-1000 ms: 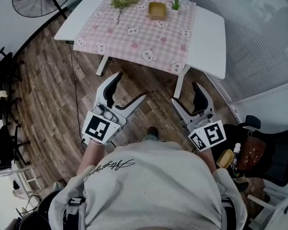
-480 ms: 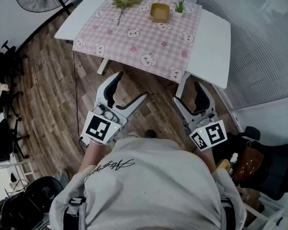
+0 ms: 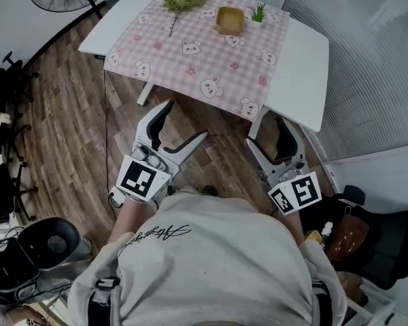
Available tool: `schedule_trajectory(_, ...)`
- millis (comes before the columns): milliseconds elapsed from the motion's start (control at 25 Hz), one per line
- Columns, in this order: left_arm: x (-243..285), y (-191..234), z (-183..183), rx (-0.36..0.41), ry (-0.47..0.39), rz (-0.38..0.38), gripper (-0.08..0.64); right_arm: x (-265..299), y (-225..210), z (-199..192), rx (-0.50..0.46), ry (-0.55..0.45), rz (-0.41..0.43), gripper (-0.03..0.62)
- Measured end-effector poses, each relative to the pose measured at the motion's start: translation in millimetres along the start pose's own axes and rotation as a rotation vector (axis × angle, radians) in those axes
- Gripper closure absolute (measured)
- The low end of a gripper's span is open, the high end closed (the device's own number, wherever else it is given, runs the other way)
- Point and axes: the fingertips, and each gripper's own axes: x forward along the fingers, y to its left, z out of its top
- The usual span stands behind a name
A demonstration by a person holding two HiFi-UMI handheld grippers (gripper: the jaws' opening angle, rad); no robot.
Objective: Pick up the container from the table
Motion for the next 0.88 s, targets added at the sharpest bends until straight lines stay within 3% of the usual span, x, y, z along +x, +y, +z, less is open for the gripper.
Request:
schedule_trajectory(720, 12.5, 1.1, -0.8, -0.009, 0.011, 0.017, 0.196, 4.7, -17.9, -0.8, 0.008, 0.004, 0.018, 0.232)
schedule_trajectory(880, 8.1, -3.5, -9.8, -0.016, 0.056, 0.015, 0.196, 6.9, -15.6, -6.0, 0.021, 0.013, 0.036, 0.232)
